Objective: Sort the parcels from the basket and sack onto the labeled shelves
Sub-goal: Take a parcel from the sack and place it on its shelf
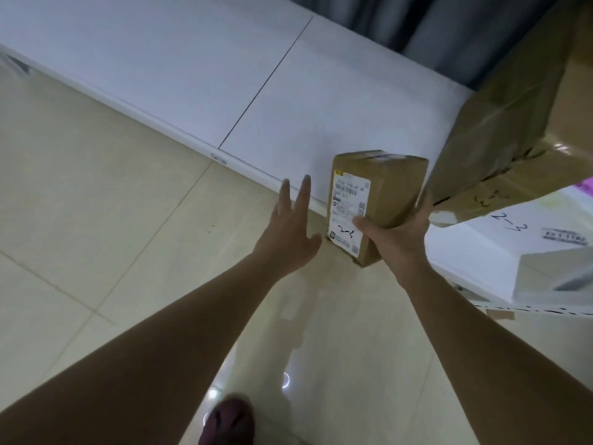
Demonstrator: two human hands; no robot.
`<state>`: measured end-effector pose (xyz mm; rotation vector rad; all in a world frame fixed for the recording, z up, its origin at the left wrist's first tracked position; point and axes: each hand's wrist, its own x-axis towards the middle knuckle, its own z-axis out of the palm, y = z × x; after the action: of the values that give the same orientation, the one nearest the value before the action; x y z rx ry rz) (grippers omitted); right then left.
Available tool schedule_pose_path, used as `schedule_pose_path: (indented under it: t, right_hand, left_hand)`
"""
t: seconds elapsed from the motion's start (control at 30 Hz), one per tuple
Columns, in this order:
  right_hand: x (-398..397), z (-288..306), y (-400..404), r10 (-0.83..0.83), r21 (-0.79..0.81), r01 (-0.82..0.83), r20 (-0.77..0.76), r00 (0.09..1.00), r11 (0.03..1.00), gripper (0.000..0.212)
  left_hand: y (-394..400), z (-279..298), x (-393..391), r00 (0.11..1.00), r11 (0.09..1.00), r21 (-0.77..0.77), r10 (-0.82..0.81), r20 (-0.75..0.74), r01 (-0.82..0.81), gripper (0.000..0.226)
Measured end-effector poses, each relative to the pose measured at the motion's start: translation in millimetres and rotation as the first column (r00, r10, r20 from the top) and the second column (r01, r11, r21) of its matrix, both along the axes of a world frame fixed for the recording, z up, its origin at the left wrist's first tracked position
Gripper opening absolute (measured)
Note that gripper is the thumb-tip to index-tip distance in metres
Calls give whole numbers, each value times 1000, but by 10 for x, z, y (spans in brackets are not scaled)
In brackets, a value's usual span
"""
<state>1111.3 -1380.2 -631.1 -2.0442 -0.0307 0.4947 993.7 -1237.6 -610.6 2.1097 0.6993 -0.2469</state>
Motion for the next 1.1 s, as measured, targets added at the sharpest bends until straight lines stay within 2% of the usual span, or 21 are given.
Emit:
schedule_pose_path:
  t: [0.1,0.2,0.3,0.37,0.47,0.53,0.6,0.67,0.77,0.87,0.93,1.1]
  right_hand:
    - [247,-99,23,-46,136,44,9,999,990,107]
    - [450,-173,7,-10,135,-7,128,992,991,91]
    - [458,-179,14,136,25,-142,173,976,990,71]
    - [447,-219,-5,190,1,-193,169,967,981,60]
    - [523,-168,-27,179,70,-180,22,984,981,50]
    - [585,-149,-44,142,7,-142,-85,986,990,45]
    - [619,-160,-48,138,-160,-150,-78,987,976,42]
    - [601,-152,-47,125,-230,-135,-55,991,964,43]
    - [550,-206,-94,43,-111,-39,29,999,993,25]
    - [374,-258,-161,31,-96,-23,76,997,995,29]
    - [210,-366,-199,10,-145,-1,59,998,989,36]
    - [12,-531,-249,-73,-116,76,22,997,990,42]
  left_hand:
    - [61,-152,371,978,999,-36,-2,207,9,107]
    - [63,-202,665,913,986,-126,-54,403,114,99]
    - [5,-167,866,960,943,-311,-28,280,118,86]
    - [-29,-216,990,989,946,-324,65,134,-18,84]
    - [-25,-235,1146,976,887,-410,208,-57,-213,69]
    - [-59,-223,1177,980,874,-445,159,-118,-195,50]
    - [-123,-247,1164,983,892,-416,136,-124,-176,42]
    - [-186,-263,1141,976,883,-417,179,-120,-213,41]
    - [-211,-256,1105,980,921,-343,197,4,-184,39]
    - [-233,-322,994,980,958,-241,182,81,-158,26]
    - [-282,-413,913,989,975,-178,141,38,-132,19]
    - [-369,-524,838,998,978,-197,60,-27,-64,26]
